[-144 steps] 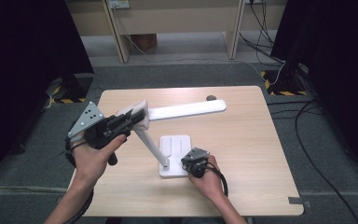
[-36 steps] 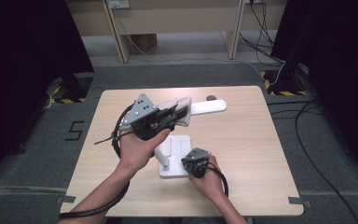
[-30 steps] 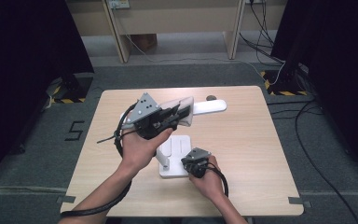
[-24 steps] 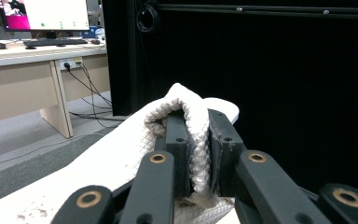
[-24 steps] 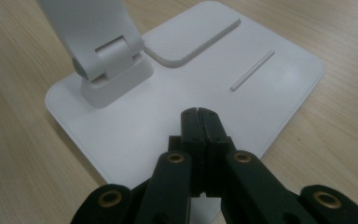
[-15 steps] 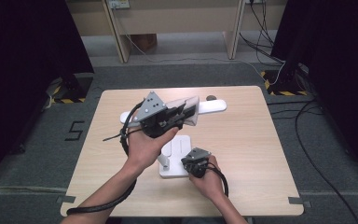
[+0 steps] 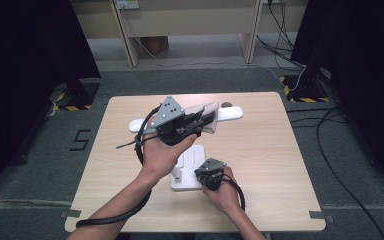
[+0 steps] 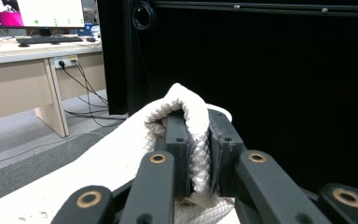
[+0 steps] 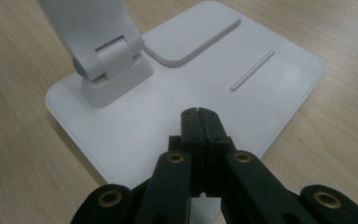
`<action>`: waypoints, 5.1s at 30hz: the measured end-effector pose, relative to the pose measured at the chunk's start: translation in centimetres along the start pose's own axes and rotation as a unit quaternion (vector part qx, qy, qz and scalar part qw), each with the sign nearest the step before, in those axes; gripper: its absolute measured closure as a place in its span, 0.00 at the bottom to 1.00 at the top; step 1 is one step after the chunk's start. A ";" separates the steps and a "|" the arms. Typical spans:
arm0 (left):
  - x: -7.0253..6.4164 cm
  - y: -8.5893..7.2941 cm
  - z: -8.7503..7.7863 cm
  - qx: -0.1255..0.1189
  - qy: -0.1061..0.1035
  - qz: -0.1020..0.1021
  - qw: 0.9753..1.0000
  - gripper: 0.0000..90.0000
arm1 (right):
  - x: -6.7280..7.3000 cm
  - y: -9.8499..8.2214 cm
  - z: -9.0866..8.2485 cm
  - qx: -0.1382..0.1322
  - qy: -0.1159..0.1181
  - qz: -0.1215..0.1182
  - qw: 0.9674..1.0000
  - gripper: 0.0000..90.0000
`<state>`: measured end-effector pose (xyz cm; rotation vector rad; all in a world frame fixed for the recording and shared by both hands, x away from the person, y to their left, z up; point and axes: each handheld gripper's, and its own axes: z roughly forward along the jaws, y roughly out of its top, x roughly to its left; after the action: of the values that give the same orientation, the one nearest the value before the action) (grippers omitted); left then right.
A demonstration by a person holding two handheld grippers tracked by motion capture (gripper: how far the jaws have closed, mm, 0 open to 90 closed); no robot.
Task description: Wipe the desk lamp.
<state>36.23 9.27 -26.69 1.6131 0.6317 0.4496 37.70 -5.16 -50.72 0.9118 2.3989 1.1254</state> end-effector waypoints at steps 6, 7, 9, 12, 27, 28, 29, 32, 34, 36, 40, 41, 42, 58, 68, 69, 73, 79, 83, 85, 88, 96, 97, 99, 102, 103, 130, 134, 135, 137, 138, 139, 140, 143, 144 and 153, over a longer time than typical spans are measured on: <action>-0.2 0.1 0.6 0.003 -0.002 0.000 1.000 0.89 | 0.0 0.0 0.0 -0.001 -0.001 -0.001 1.000 1.00; -0.3 0.2 0.7 0.004 -0.003 0.001 1.000 0.89 | 0.0 0.0 0.0 -0.001 -0.001 -0.001 1.000 1.00; -0.4 0.2 0.9 0.005 -0.003 0.001 1.000 0.89 | 0.0 0.0 0.0 -0.001 -0.001 0.000 1.000 1.00; -0.6 0.3 1.1 0.007 -0.004 0.003 1.000 0.89 | 0.0 0.0 0.0 -0.001 -0.001 0.000 1.000 1.00; -1.1 0.5 2.3 0.010 -0.007 0.003 1.000 0.89 | 0.0 0.0 0.0 -0.001 -0.001 0.000 1.000 1.00; -1.2 0.5 2.3 0.009 -0.007 0.002 1.000 0.89 | 0.0 -0.1 0.0 -0.002 0.000 0.000 1.000 1.00; -1.2 0.5 2.4 0.010 -0.008 0.002 1.000 0.89 | 0.0 -0.1 0.0 -0.002 -0.001 0.000 1.000 1.00; -1.2 0.6 2.6 0.011 -0.008 0.001 1.000 0.89 | 0.0 -0.1 0.0 -0.002 -0.001 0.000 1.000 1.00; -1.3 0.6 2.7 0.011 -0.009 0.001 1.000 0.89 | 0.0 -0.1 0.0 -0.003 0.000 0.000 1.000 1.00; -1.4 0.6 2.8 0.012 -0.010 0.001 1.000 0.89 | 0.0 -0.1 0.0 -0.003 0.000 0.000 1.000 1.00; -1.4 0.7 3.0 0.013 -0.010 0.000 1.000 0.89 | 0.0 -0.1 0.0 -0.002 -0.001 0.000 1.000 1.00; -1.5 0.7 3.2 0.014 -0.011 0.000 1.000 0.89 | 0.0 -0.1 0.0 -0.002 -0.001 0.000 1.000 1.00; -1.5 0.7 3.2 0.014 -0.011 0.000 1.000 0.89 | 0.0 -0.1 0.0 -0.002 -0.001 0.000 1.000 1.00; -2.0 0.9 4.3 0.016 -0.014 0.002 1.000 0.89 | 0.0 -0.1 0.0 -0.004 0.000 0.001 1.000 1.00; -2.2 0.9 4.9 0.014 -0.015 0.003 1.000 0.89 | 0.0 -0.1 0.0 -0.005 0.000 0.002 1.000 1.00; -2.3 0.9 4.9 0.014 -0.015 0.004 1.000 0.89 | 0.0 -0.1 0.0 -0.005 0.000 0.002 1.000 1.00; -2.5 0.9 5.3 0.015 -0.015 0.005 1.000 0.89 | 0.0 -0.1 0.0 -0.005 0.000 0.001 1.000 1.00; -2.6 1.0 5.6 0.016 -0.016 0.005 1.000 0.89 | 0.0 -0.1 0.0 -0.005 0.000 0.002 1.000 1.00; -2.7 1.0 5.7 0.016 -0.015 0.007 1.000 0.89 | 0.0 -0.1 0.0 -0.005 0.000 0.002 1.000 1.00; -2.7 1.0 5.8 0.017 -0.015 0.006 1.000 0.89 | 0.0 -0.1 0.0 -0.005 0.000 0.001 1.000 1.00; -2.8 1.0 5.9 0.018 -0.014 0.006 1.000 0.89 | 0.0 -0.1 0.0 -0.005 0.000 0.002 1.000 1.00; -3.0 1.0 6.2 0.018 -0.015 0.007 1.000 0.89 | 0.0 -0.1 0.0 -0.005 0.000 0.001 1.000 1.00; -3.1 1.0 6.3 0.019 -0.015 0.005 1.000 0.89 | 0.0 -0.1 0.0 -0.005 0.000 0.001 1.000 1.00; -3.2 1.0 6.5 0.020 -0.016 0.005 1.000 0.89 | 0.0 -0.1 0.0 -0.005 0.000 0.002 1.000 1.00; -3.3 1.1 6.6 0.020 -0.016 0.007 1.000 0.89 | 0.0 -0.1 0.0 -0.005 -0.001 0.002 1.000 1.00; -3.4 1.1 6.7 0.020 -0.016 0.006 1.000 0.89 | 0.0 -0.1 0.0 -0.005 0.000 0.002 1.000 1.00; -4.8 0.2 7.9 0.025 -0.025 0.032 0.999 0.89 | -0.1 -0.2 0.0 -0.007 0.002 0.003 1.000 1.00; -5.1 -0.2 8.1 0.029 -0.025 0.033 0.999 0.89 | -0.1 -0.2 0.0 -0.006 0.002 0.003 1.000 1.00; -5.1 -0.3 8.2 0.028 -0.024 0.033 0.999 0.89 | -0.1 -0.2 0.0 -0.006 0.002 0.002 1.000 1.00; -5.2 -0.3 8.1 0.029 -0.024 0.034 0.999 0.89 | -0.1 -0.2 0.0 -0.006 0.002 0.005 1.000 1.00; -5.2 -0.4 8.1 0.029 -0.024 0.036 0.999 0.89 | -0.1 -0.2 0.0 -0.007 0.002 0.002 1.000 1.00; -5.2 -0.4 8.1 0.029 -0.024 0.036 0.999 0.89 | -0.1 -0.2 0.0 -0.007 0.001 0.001 1.000 1.00; -5.2 -0.4 8.1 0.029 -0.024 0.036 0.999 0.89 | -0.1 -0.2 0.0 -0.007 0.001 0.001 1.000 1.00; -5.3 -0.7 8.1 0.032 -0.024 0.037 0.999 0.89 | -0.1 -0.2 0.0 -0.007 0.001 0.002 1.000 1.00; -5.3 -0.8 8.2 0.034 -0.025 0.037 0.998 0.89 | 0.0 -0.2 0.0 -0.006 0.001 0.006 1.000 1.00; -5.1 -1.9 8.2 0.040 -0.020 0.036 0.998 0.89 | -0.1 -0.2 0.0 -0.008 0.002 -0.002 1.000 1.00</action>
<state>37.06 -0.15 -29.39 1.7205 0.5692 0.4490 37.66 -5.35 -50.89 0.8993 2.3909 1.1431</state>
